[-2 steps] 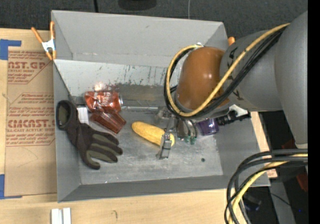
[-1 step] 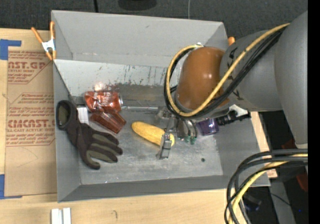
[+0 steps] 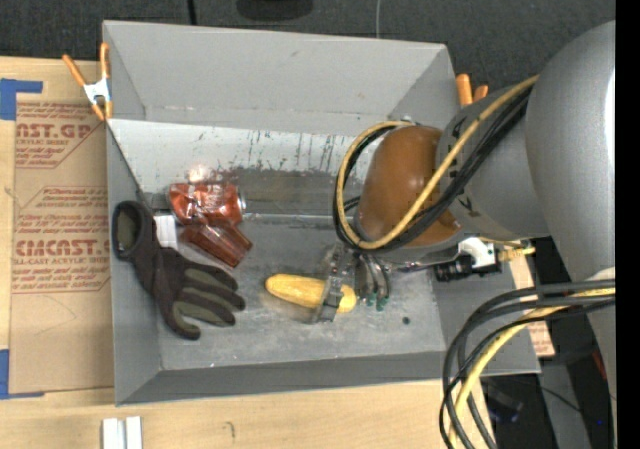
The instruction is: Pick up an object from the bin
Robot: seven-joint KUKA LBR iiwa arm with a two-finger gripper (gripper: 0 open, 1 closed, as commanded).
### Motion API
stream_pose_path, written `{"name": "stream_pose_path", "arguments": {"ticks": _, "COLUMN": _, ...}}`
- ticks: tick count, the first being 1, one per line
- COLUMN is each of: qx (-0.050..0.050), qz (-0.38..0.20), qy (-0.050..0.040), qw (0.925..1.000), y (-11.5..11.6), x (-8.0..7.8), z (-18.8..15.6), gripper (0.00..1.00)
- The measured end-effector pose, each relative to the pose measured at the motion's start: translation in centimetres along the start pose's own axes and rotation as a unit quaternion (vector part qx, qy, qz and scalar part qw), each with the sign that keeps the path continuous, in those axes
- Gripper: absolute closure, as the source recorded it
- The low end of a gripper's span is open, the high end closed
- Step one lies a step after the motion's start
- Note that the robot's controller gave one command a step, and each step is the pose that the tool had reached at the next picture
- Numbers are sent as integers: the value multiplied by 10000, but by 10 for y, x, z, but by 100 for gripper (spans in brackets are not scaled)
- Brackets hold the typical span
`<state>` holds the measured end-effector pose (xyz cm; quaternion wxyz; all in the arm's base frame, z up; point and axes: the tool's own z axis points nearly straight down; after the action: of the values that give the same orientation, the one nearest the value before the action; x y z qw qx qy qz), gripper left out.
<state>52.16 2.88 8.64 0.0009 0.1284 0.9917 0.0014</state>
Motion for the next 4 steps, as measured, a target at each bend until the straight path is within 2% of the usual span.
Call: {"name": "stream_pose_path", "arguments": {"ticks": 4, "qx": -2, "qz": 1, "qy": -2, "qw": 10000, "y": 0, "x": 0, "z": 0, "gripper": 100}}
